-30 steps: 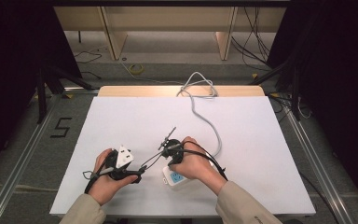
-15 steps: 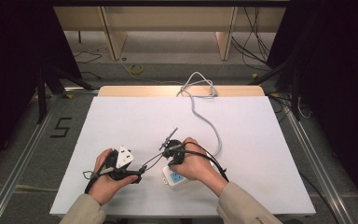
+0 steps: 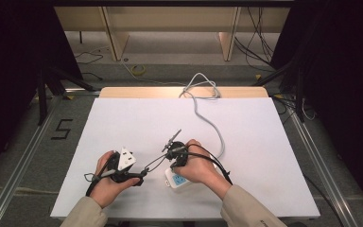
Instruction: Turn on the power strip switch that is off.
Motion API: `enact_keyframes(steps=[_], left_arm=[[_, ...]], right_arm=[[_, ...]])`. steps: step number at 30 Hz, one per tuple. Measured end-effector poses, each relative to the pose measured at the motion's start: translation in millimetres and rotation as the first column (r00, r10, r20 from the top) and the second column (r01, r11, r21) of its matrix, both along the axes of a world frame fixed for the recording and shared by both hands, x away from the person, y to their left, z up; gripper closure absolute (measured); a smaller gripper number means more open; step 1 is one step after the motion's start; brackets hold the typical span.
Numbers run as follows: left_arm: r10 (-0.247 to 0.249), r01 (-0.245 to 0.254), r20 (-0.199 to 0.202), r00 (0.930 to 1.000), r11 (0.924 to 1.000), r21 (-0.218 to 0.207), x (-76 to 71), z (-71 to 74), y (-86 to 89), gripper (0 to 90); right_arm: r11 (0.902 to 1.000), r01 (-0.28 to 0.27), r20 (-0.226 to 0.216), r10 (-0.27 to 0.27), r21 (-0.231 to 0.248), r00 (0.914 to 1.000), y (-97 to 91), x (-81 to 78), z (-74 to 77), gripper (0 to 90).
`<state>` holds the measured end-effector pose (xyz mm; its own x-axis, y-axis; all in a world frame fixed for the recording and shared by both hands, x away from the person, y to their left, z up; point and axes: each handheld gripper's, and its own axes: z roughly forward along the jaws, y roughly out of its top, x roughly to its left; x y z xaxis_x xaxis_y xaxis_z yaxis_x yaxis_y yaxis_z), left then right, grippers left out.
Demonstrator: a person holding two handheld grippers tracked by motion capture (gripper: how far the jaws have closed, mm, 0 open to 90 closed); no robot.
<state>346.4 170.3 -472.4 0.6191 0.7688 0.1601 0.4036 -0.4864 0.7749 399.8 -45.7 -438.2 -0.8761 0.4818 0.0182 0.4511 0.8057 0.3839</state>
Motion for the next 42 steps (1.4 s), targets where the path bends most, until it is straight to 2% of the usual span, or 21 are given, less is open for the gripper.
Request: enact_keyframes(steps=[15, 27, 32, 42], left_arm=[[-0.001, 0.001, -0.004, 1.0000, 1.0000, 0.002, -0.2, -0.6, 0.3, 18.4], [0.000, 0.000, -0.005, 1.0000, 1.0000, 0.001, -0.8, -0.5, 0.1, 18.5], [-0.001, 0.001, -0.006, 1.0000, 1.0000, 0.000, -1.1, -0.9, -0.3, 18.5], [-0.001, 0.001, -0.004, 1.0000, 1.0000, 0.004, -1.6, -0.9, 0.3, 18.6]], right_arm=[[0.9997, 0.008, 0.005, -0.009, 0.023, 0.9999, -1.2, -0.6, 2.1, 90.0], [0.9991, 0.008, 0.019, -0.009, 0.042, 0.9998, -10.3, -1.5, 7.6, 90.0], [0.9981, 0.021, 0.017, -0.022, 0.057, 0.9996, -21.2, -1.9, 9.2, 90.0], [0.9925, 0.062, 0.041, -0.067, 0.106, 0.9969, -45.5, -4.0, 13.6, 88.4]])
